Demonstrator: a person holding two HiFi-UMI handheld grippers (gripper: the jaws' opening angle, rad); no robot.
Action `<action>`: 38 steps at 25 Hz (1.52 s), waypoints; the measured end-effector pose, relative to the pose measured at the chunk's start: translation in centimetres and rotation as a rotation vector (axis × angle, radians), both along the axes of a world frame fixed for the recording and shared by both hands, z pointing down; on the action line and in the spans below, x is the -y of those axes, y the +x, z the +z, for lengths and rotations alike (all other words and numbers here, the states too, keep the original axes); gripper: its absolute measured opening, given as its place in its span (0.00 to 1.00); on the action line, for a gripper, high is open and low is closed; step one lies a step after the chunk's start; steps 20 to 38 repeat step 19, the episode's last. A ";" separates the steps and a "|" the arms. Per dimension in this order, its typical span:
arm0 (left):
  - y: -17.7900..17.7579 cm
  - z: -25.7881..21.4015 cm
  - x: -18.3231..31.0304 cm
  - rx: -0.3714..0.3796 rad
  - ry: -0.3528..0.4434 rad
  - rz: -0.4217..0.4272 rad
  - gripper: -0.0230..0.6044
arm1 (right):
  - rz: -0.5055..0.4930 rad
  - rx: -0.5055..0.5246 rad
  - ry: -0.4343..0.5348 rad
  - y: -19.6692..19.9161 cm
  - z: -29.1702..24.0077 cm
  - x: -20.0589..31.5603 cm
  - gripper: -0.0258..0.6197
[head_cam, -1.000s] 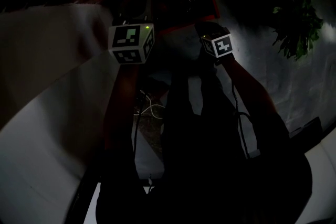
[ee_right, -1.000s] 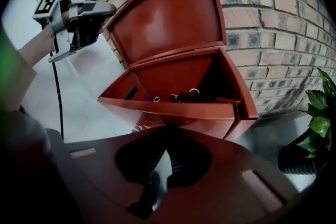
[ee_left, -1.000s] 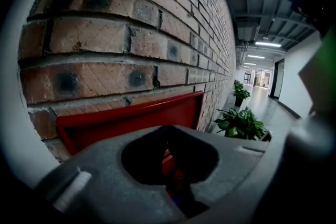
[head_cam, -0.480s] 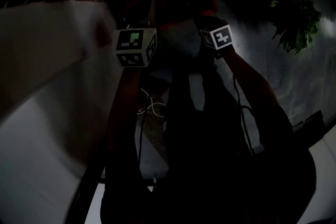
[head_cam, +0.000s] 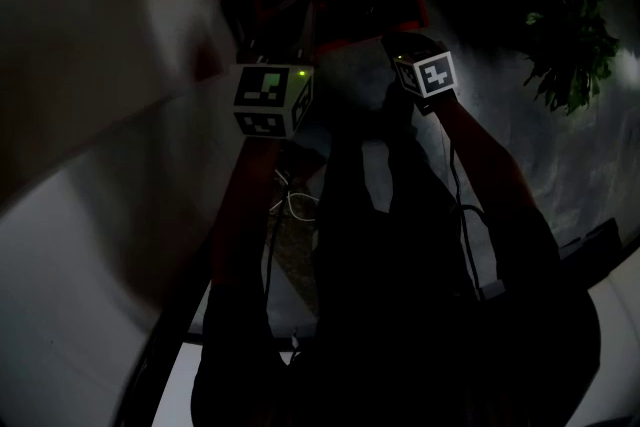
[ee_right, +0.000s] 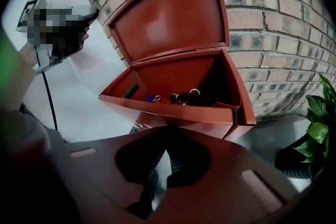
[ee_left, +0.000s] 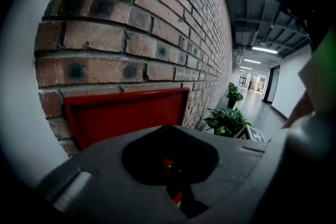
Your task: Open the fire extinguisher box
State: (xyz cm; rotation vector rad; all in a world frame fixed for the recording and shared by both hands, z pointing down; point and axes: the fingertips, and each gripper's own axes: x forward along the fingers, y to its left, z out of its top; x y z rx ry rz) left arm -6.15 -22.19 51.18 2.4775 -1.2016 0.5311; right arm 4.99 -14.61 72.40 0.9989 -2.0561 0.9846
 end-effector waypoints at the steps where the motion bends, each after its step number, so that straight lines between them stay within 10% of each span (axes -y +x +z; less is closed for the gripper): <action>1: 0.0 0.1 -0.1 -0.003 -0.004 0.000 0.04 | -0.001 0.003 -0.004 0.0 0.1 0.0 0.04; 38: -2.1 0.5 -0.3 0.030 0.002 -0.036 0.04 | -0.005 0.012 -0.028 -0.6 0.1 0.1 0.04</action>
